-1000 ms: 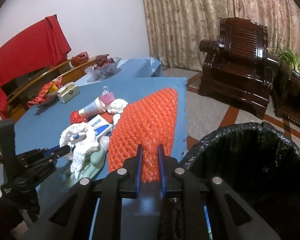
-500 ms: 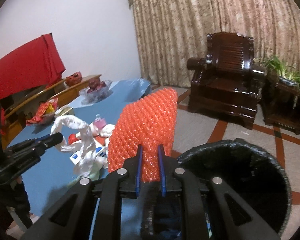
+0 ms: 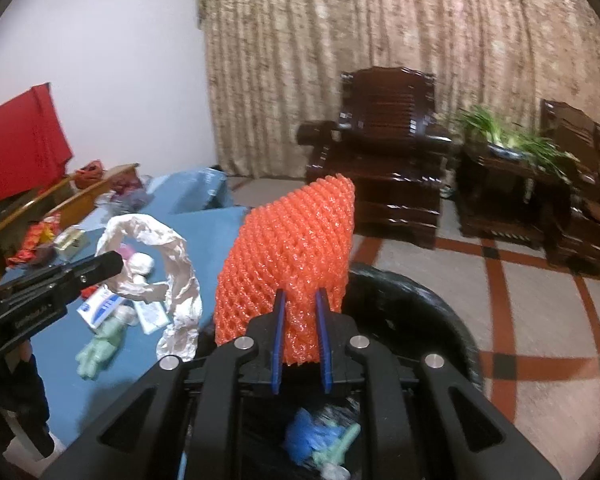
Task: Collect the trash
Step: 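Open both tools to drop the tissue and orange net into the bin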
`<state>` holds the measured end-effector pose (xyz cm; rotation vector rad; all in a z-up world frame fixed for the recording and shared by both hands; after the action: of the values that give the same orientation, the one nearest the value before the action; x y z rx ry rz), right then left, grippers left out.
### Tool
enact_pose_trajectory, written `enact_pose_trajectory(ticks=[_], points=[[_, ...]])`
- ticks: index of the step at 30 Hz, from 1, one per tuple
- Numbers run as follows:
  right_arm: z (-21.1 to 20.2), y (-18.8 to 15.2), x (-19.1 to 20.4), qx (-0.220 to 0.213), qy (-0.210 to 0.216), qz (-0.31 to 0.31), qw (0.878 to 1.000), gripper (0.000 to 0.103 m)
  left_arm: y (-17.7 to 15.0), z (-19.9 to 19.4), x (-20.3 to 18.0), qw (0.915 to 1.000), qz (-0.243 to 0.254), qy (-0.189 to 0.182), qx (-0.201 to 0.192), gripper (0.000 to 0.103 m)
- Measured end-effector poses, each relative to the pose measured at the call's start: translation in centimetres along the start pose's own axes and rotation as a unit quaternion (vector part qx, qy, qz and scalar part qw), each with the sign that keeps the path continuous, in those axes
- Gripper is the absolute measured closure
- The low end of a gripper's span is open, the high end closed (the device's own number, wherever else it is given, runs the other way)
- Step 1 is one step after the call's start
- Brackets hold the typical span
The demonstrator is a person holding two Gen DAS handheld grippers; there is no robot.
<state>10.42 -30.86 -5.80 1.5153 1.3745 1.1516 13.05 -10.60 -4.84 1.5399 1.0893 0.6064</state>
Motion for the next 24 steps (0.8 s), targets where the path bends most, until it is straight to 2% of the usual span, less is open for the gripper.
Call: enact_pose_trajectory(ticks=[9,12,13,19,21,22,23,24], points=[[-0.1,-3.1,-3.3,0.032,-0.043,0.006,0.999,0.088,-3.5,4.4,-4.0,0.9978,0.014,-0.046,0.046,0.092],[0.1,-3.9,-3.6,0.045,-0.047,0.008,0.998,0.083,-4.3,4.7,-3.9,0.9975,0.013,-0.042,0.056,0.077],[0.3,-4.1,-3.7,0.05,-0.048,0.007,0.998,0.077,-4.5,4.7,-3.6,0.9973,0.011,-0.042,0.059,0.069],[0.3,-4.6,-3.2,0.052,-0.053,0.004,0.997,0.05,-4.5,3.9,-1.7,0.9979,0.017,-0.022,0.058,0.057],[0.1,-4.4,-2.5,0.047,-0.056,-0.001,0.997,0.034,-4.3,3.3,-0.7,0.9984,0.022,-0.009,0.052,0.05],[0.0,-4.2,-2.3,0.043,-0.056,-0.003,0.997,0.023,-4.1,2.9,-0.1,0.9986,0.024,-0.001,0.048,0.043],[0.0,-4.1,-2.2,0.04,-0.055,-0.004,0.998,0.017,-3.8,2.3,0.7,0.9987,0.025,0.009,0.043,0.036],[0.0,-3.9,-1.8,0.034,-0.052,-0.006,0.998,0.011,-3.6,1.8,1.5,0.9988,0.025,0.02,0.037,0.032]])
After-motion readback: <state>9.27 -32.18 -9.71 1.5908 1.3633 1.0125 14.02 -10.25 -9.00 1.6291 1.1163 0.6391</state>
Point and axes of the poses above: each gripper's, at about its wrist camera, not at the fingertips, and z roughly the way its jaws point, x to its left, y to its top, the point moved 1 cm from there along z, roughly the way its jaws point, and after that the axes turned 14 degrees about -x, right-handed, at the moved point
